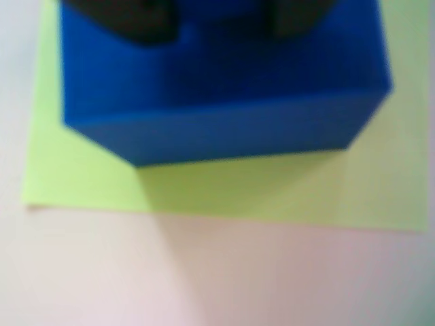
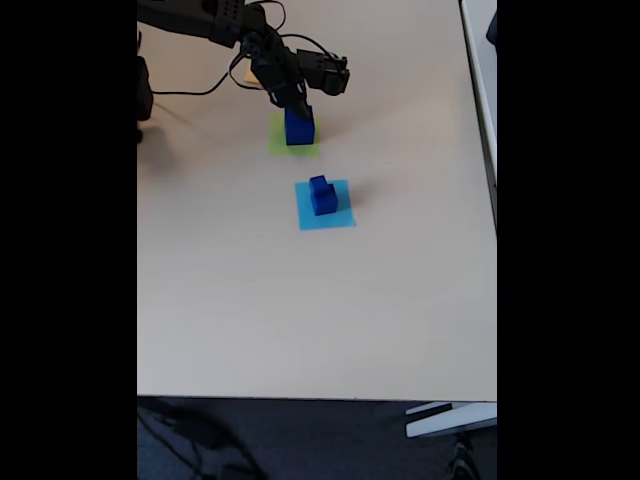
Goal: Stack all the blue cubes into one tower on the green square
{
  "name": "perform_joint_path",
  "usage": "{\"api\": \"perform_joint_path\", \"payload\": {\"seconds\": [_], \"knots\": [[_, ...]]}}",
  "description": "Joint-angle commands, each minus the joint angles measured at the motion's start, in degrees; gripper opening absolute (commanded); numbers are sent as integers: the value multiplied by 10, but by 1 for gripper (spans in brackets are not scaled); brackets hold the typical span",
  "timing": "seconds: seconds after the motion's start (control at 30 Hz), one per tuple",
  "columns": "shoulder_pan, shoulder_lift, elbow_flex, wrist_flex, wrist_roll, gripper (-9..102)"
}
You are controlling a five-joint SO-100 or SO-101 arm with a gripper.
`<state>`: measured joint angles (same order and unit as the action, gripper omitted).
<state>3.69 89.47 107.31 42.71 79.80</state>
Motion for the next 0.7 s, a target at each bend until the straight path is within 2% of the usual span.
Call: {"api": "perform_joint_path", "payload": {"seconds": [0.0, 0.67], "knots": [[-4, 47, -4, -11, -1, 3], [-5, 48, -5, -33, -20, 12]]}}
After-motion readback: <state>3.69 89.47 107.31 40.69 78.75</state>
